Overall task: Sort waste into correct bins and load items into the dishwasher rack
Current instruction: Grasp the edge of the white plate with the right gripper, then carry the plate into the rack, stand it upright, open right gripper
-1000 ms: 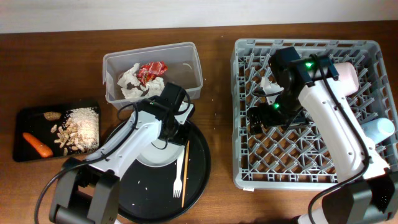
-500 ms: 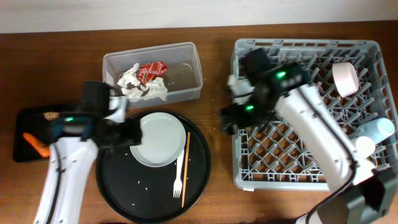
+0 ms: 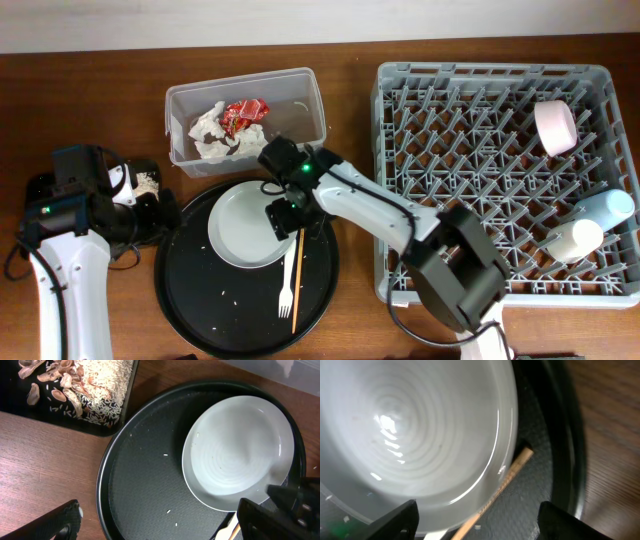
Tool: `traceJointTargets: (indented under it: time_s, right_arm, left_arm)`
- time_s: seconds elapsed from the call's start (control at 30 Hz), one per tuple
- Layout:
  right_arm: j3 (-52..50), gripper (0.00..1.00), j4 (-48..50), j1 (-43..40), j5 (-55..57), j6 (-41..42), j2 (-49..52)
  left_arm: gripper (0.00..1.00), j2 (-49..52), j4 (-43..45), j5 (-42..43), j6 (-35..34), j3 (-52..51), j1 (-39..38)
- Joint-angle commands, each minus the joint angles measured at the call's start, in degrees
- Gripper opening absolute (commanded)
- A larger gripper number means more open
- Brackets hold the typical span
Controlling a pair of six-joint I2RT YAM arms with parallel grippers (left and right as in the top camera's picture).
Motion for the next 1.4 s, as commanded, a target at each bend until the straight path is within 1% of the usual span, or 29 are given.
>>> traceJointTargets:
  time_s: [0.0,0.03,0.2,0.33,0.37,0.4,0.47,0.5,0.53,0.57,0.7,0.8,0.9,1.0,1.07,1.17,1.2,1.27,1.33,1.37]
  right_arm:
    - [0.1,0.74,1.7,0.5,0.8,1.6,2.8]
    - [0.1,0.71,1.9,0.4,1.3,1.6,3.1]
    - [0.1,0.62,2.1,0.4,3.4,1.6,3.1]
    - [0.1,0.41,3.0,0.4,3.3,1.6,3.1]
    - [0.1,0.32,2.9,0.4,3.3,1.6,3.1]
    - [0.1,0.26,2.9,0.4,3.3,1.6,3.1]
    - [0.1,0.19,2.9,0.4,3.3,1.6,3.1]
    - [0.1,0.13,2.9,0.4,3.3,1.6,3.1]
    - [0.1,0.1,2.9,0.4,3.3,1.6,3.1]
    - [0.1,0.04,2.9,0.4,3.4,1.6,3.1]
    - [0.3,0.04,2.6,0.3,3.6,1.5,3.0]
    - [0.3,0.04,1.3,-0.7,3.6,1.5,0.3]
    - [0.3,0.04,-2.4,-2.3,9.1,1.3,-8.0]
    - [0.3,0.04,-7.3,-4.4,18.2,1.3,-19.2]
    - [0.3,0.04,-9.0,-6.4,24.2,0.8,-25.1]
    - [0.3,0.04,-9.2,-15.5,36.2,-3.4,-34.8]
    - [0.3,0.04,-7.5,-22.0,42.9,-6.6,-37.1]
    - [0.3,0.04,-3.8,-29.5,48.5,-10.5,-37.2]
    - [0.3,0.04,1.6,-37.5,51.6,-14.2,-36.0]
    - [0.3,0.04,3.5,-39.9,54.1,-14.2,-35.2]
  left_arm:
    - [0.99,-0.7,0.1,0.2,-0.7,0.8,0.2]
    - [0.99,-0.7,0.1,0.2,-0.7,0.8,0.2]
    - [0.99,-0.7,0.0,0.2,-0.7,0.8,0.2]
    - [0.99,-0.7,0.0,0.2,-0.7,0.8,0.2]
    - [0.99,-0.7,0.0,0.2,-0.7,0.8,0.2]
    - [0.99,-0.7,0.0,0.2,-0.7,0.8,0.2]
    - [0.99,-0.7,0.0,0.2,-0.7,0.8,0.2]
    - [0.99,-0.7,0.0,0.2,-0.7,0.8,0.2]
    - [0.99,-0.7,0.0,0.2,-0.7,0.8,0.2]
    - [0.99,-0.7,0.0,0.2,-0.7,0.8,0.3]
    - [0.99,-0.7,-0.1,0.2,-0.7,0.8,0.2]
    - [0.99,-0.7,-0.1,0.2,-0.7,0.8,0.2]
    - [0.99,-0.7,-0.1,0.2,-0.7,0.8,0.2]
    - [0.99,-0.7,0.0,0.2,-0.7,0.8,0.2]
    - [0.99,-0.7,0.0,0.2,-0.7,0.8,0.2]
    - [0.99,-0.7,0.0,0.2,-0.7,0.8,0.2]
    - [0.99,-0.7,-0.1,0.2,-0.7,0.8,0.2]
    - [0.99,-0.7,0.0,0.2,-0.7,0.8,0.2]
    - [0.99,-0.7,0.0,0.2,-0.7,0.8,0.2]
    - [0.99,-0.7,-0.1,0.2,-0.7,0.8,0.2]
